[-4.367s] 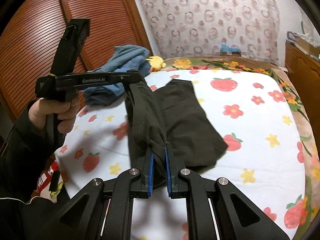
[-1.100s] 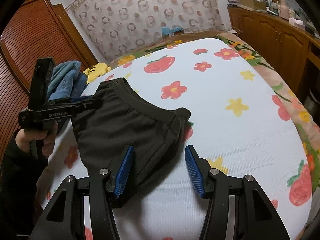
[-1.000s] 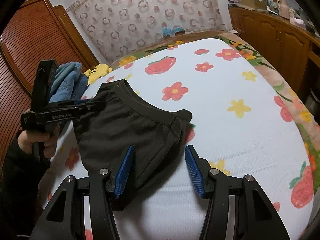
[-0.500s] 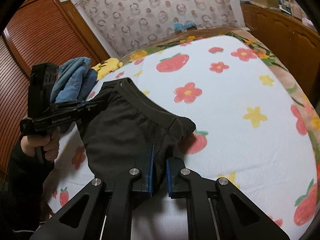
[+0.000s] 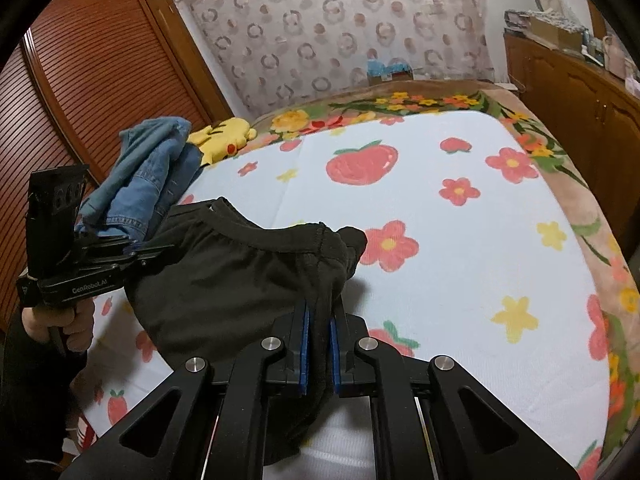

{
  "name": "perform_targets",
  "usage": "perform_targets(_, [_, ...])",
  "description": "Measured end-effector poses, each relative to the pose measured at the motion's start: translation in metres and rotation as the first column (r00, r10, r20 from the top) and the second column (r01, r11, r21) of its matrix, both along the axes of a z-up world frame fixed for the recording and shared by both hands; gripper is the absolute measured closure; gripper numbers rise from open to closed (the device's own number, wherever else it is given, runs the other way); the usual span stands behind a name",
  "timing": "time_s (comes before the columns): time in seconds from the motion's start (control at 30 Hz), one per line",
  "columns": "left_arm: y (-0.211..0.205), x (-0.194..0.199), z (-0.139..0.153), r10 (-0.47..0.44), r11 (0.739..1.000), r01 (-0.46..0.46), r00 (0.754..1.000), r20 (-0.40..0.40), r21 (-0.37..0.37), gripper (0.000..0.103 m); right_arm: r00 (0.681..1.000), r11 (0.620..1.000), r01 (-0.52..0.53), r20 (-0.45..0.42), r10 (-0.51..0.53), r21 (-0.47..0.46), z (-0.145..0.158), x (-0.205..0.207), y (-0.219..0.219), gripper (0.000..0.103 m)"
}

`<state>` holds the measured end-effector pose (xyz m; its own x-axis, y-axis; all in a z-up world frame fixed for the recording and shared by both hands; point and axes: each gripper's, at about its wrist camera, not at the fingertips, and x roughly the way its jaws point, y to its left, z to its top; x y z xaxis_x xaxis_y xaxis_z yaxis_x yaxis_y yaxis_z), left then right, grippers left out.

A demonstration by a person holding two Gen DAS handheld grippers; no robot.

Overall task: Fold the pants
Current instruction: 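Grasp the folded shirt edge with both tools and tuck it under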

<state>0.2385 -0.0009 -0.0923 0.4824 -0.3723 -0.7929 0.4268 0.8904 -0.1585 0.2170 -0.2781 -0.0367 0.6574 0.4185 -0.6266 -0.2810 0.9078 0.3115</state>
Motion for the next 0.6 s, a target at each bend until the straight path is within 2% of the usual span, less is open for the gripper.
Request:
perform_targets(0.1, [-0.002,0.005,-0.007,0.001,1.000,-0.001,1.000,-0.026,0.018,0.084,1.000,1.000,0.007,-0.021,-0.007,0.000,-0.002,0.003,-0.001,0.095])
perform_targets(0.13, [-0.002,0.007,-0.008,0.004,1.000,-0.004,1.000,-0.029,0.019,0.078,1.000,1.000,0.009,-0.027,-0.009,-0.005,-0.003,0.003,-0.001,0.095])
perform_targets(0.17, [-0.001,0.008,-0.008,0.007,1.000,-0.007,0.999,-0.032,0.021,0.068,0.999,1.000,0.010,-0.032,-0.010,-0.007,-0.003,0.004,-0.001,0.094])
perform_targets(0.2, [-0.001,0.011,-0.009,0.010,1.000,-0.010,0.999,-0.038,0.019,0.062,0.999,1.000,0.009,-0.035,-0.010,-0.003,-0.003,0.004,0.000,0.087])
perform_targets(0.23, [-0.001,0.012,-0.009,0.008,1.000,-0.007,0.999,-0.043,0.014,0.056,0.999,1.000,0.014,-0.041,-0.015,-0.006,-0.003,0.005,-0.001,0.084])
perform_targets(0.3, [0.000,0.016,-0.011,0.006,1.000,-0.006,0.999,-0.053,0.000,0.056,0.998,1.000,0.018,-0.054,-0.019,-0.013,-0.004,0.007,-0.001,0.074])
perform_targets(0.5, [-0.002,0.023,-0.014,0.007,0.999,-0.010,0.998,-0.068,-0.041,0.056,0.998,1.000,0.016,-0.066,-0.017,-0.013,-0.007,0.010,-0.001,0.068])
perform_targets(0.53, [-0.003,0.024,-0.014,0.006,0.999,-0.009,0.998,-0.068,-0.041,0.058,0.998,1.000,0.013,-0.064,-0.014,-0.016,-0.007,0.010,-0.001,0.067])
perform_targets(0.6, [-0.004,0.023,-0.013,-0.002,0.999,-0.001,0.998,-0.066,-0.048,0.072,0.998,1.000,0.002,-0.058,-0.003,-0.020,-0.007,0.011,0.001,0.067])
